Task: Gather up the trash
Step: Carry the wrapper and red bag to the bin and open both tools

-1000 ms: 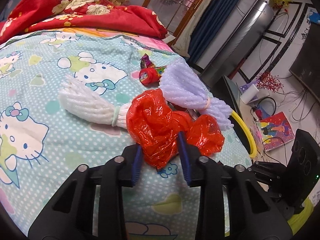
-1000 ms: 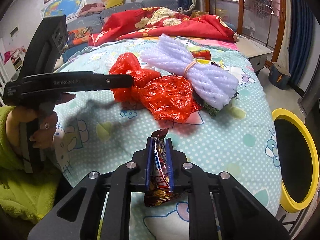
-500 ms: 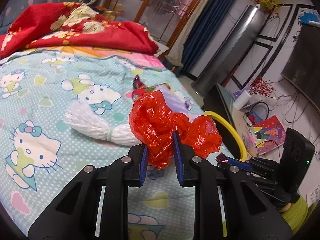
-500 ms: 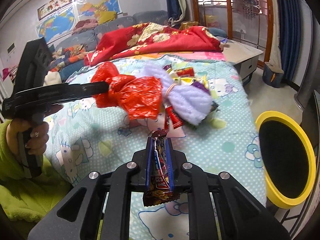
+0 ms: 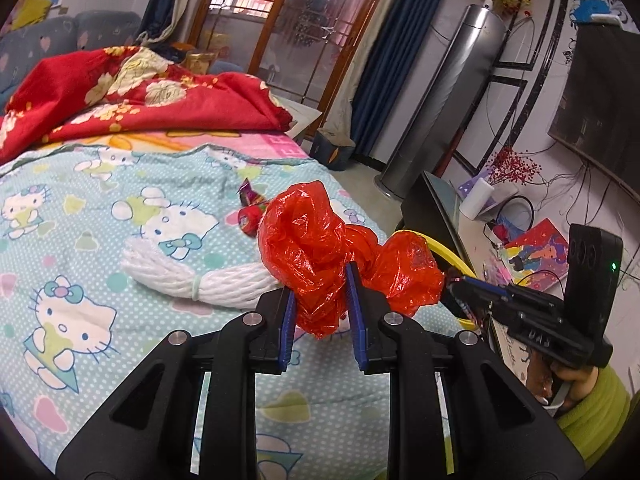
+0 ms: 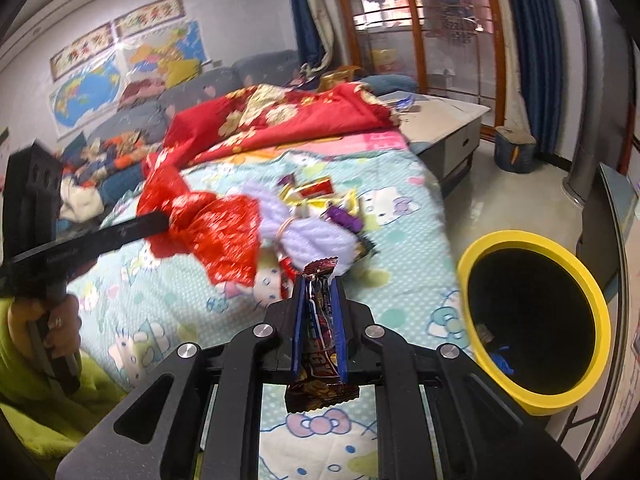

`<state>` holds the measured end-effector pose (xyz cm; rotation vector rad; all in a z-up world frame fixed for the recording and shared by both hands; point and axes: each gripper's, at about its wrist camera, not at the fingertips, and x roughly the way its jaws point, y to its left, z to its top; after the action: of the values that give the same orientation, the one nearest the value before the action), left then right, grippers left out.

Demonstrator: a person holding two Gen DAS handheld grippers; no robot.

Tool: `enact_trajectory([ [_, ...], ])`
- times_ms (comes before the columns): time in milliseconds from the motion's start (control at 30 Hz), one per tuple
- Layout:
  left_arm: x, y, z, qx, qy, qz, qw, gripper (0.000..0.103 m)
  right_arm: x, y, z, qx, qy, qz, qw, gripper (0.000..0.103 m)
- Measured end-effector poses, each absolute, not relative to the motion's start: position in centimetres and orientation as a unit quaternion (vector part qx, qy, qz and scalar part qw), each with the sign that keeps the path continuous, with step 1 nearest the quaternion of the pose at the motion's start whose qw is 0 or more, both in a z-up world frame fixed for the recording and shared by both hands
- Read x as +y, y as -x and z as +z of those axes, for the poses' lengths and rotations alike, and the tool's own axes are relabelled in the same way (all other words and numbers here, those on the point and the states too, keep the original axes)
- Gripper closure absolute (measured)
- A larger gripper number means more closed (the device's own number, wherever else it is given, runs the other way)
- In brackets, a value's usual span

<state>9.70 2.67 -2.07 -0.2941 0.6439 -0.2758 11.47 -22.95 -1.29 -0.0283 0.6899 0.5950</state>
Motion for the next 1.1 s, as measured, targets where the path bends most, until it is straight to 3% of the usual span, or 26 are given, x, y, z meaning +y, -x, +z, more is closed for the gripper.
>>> enact_trajectory([
  [1100, -8.8, -13.9, -1.2, 0.313, 0.068, -0.208, 0.924, 0.086, -35.7, -15.6, 1.7, 0.275, -0.098, 0.155, 0.944, 0.09],
])
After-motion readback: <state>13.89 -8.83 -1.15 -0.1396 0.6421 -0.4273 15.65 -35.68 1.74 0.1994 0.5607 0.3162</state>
